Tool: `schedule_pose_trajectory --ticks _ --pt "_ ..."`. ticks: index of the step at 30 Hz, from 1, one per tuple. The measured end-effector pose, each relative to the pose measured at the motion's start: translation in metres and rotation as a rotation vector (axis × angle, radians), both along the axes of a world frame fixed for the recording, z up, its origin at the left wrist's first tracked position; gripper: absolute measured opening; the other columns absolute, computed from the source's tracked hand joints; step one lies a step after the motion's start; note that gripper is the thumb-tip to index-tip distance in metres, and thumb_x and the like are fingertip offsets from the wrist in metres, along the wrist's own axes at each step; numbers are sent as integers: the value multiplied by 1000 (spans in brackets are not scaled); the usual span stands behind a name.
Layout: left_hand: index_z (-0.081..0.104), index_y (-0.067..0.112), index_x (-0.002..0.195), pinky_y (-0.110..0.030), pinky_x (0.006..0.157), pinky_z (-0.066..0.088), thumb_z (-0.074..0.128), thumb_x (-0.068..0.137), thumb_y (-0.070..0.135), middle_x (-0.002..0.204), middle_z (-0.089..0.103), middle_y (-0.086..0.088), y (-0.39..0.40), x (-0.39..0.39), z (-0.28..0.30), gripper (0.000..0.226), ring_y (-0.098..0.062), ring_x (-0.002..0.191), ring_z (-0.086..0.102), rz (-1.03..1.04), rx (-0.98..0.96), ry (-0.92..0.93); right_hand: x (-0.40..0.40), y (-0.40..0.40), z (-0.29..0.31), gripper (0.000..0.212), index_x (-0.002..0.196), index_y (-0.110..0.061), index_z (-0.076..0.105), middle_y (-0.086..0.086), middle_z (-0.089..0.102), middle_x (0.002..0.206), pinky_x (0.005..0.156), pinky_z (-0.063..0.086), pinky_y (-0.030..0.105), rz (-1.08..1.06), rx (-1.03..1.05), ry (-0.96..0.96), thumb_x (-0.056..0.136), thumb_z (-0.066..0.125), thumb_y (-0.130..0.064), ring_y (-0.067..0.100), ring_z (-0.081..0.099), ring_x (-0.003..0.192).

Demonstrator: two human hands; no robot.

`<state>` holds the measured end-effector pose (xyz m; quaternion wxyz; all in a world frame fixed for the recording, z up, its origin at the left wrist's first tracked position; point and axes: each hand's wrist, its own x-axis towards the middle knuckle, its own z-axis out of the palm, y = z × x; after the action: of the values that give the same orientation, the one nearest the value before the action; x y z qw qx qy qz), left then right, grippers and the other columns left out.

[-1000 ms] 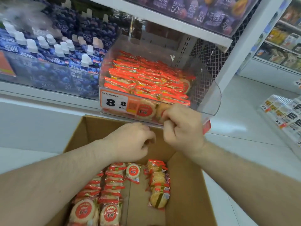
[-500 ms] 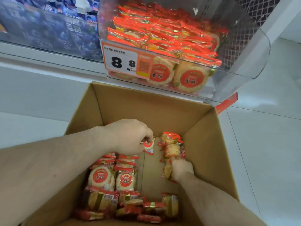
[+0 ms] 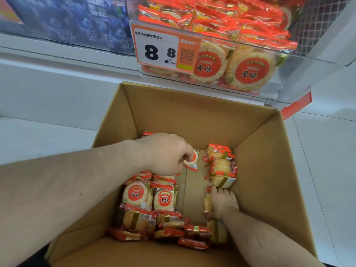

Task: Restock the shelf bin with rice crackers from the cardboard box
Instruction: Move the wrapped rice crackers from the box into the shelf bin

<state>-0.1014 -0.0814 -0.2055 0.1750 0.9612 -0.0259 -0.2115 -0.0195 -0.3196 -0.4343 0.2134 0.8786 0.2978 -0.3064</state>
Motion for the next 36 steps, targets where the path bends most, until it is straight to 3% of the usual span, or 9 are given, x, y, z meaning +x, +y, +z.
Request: schedule_pose_trajectory --ticks 6,12,15,19,22,24,27,31,36 --pt "61 26 121 -37 90 49 56 89 23 115 59 7 3 0 -1 32 -12 104 55 15 11 60 5 17 14 97 140 -19 41 6 44 141 111 21 44 95 -62 53 65 61 -76 27 36 132" --pt "44 28 137 -36 100 44 63 86 34 131 48 2 -3 -1 -7 54 -18 120 47 12 36 71 51 55 92 60 109 -11 66 15 61 113 93 43 41 -848 317 1126 52 76 -28 29 59 100" --pt "31 32 143 -38 107 36 70 78 50 139 39 5 -6 -3 -8 78 -18 130 37 58 29 78 56 71 118 76 121 -11 63 16 65 117 86 52 48 -832 456 1490 48 83 -20 33 60 107" --pt "53 31 116 -33 89 46 72 80 41 114 58 6 -4 -2 -6 42 -15 104 53 158 -85 -7 54 85 143 67 112 -10 71 15 69 110 89 54 49 -776 646 1671 49 86 -26 31 65 102" --pt "51 30 101 -29 77 48 72 83 34 96 59 8 2 -2 -4 28 -14 89 57 304 -190 -15 71 77 137 58 120 -11 65 11 69 107 81 54 39 -1015 829 1336 71 66 -43 25 66 95" --pt "50 28 104 -27 73 46 72 83 33 91 55 11 6 -2 -5 31 -14 87 57 403 -231 4 79 63 117 52 113 -8 65 8 70 91 68 48 31 -1198 928 689 73 63 -40 24 64 76" --pt "52 22 109 -30 77 52 73 83 32 93 61 8 9 -1 -8 35 -14 87 61 517 -303 74 71 37 85 21 93 -14 64 9 69 97 68 44 26 -855 713 -69 75 63 -25 29 62 83" --pt "57 17 114 -41 82 58 76 82 28 100 69 0 12 1 -14 39 -19 90 68 668 -500 165 51 21 51 46 121 -20 55 6 54 131 96 44 30 -195 293 -78 81 65 -40 25 52 120" --pt "54 15 123 -35 79 60 77 82 23 105 71 0 17 1 -18 48 -16 90 71 783 -674 258 44 23 34 47 137 -14 41 9 50 139 108 32 37 118 124 -269 91 51 -15 27 46 128"
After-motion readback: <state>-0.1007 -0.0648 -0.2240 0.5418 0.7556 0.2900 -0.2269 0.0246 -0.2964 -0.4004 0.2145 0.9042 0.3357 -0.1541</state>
